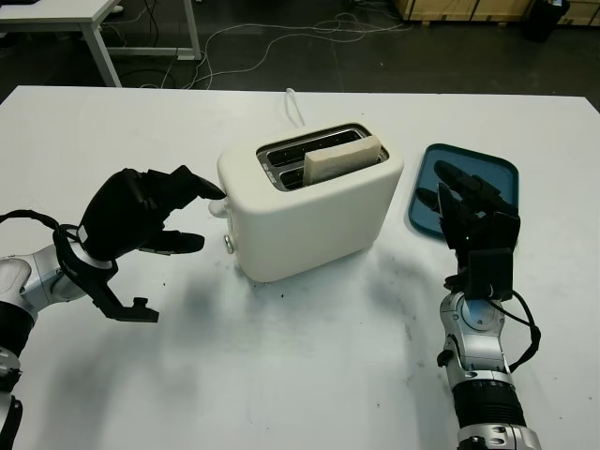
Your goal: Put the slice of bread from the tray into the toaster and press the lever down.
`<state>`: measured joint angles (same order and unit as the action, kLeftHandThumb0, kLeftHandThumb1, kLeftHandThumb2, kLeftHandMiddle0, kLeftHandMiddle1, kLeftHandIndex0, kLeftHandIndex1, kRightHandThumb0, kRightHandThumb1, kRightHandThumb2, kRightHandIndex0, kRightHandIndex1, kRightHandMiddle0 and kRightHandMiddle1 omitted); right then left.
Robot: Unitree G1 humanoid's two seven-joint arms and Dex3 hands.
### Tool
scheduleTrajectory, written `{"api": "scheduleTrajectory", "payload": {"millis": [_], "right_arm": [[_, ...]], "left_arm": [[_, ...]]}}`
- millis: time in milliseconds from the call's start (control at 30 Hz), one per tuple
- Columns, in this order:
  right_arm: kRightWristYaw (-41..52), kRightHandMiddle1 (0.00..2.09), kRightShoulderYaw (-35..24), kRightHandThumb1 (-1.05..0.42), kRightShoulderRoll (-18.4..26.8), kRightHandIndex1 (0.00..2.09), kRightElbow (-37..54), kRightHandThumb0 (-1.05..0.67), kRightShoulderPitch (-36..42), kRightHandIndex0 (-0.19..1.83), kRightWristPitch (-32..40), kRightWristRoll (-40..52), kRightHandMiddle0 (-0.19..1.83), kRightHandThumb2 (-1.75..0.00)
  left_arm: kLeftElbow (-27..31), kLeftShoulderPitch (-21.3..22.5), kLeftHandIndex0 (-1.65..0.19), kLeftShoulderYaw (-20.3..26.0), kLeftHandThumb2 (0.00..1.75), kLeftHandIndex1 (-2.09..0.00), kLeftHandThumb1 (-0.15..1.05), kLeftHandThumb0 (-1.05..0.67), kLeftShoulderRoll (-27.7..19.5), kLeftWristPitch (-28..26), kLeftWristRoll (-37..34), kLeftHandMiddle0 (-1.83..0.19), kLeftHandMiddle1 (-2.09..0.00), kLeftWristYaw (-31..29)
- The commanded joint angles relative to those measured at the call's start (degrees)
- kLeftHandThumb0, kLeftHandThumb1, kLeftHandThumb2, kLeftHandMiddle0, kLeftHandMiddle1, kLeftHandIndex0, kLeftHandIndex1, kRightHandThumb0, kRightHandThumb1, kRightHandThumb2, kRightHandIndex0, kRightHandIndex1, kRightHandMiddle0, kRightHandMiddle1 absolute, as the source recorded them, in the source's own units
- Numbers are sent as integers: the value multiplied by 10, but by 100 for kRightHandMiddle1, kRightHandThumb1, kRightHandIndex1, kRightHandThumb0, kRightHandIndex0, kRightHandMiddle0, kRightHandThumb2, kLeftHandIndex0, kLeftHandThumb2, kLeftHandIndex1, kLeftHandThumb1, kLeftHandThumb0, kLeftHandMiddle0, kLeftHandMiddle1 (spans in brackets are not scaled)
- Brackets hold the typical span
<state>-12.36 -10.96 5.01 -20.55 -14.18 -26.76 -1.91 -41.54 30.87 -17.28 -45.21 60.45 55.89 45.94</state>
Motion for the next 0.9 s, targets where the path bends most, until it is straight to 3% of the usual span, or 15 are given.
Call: {"api": "scheduleTrajectory", "payload": {"millis": [0,300,867], "right_arm": [[-4,0,-2,-92,-2,0,4,-63,1,117,-7,-1,104,-16],[-5,0,-2,-92,-1,0,4,-62,1,118,-8,-1,105,-16],[-5,0,-3,-92,0,0,3,-63,2,117,-9,1,104,-16]], "left_arm": [[-13,9,0,-15,71,-125,92,-76,1,-7,14,-130,-175,11],[-32,22,0,-46,73,-129,92,-78,-5,-13,20,-129,-175,29],[-38,-12,-1,-49,74,-143,92,-80,-5,6,-19,-129,-175,-8]]}}
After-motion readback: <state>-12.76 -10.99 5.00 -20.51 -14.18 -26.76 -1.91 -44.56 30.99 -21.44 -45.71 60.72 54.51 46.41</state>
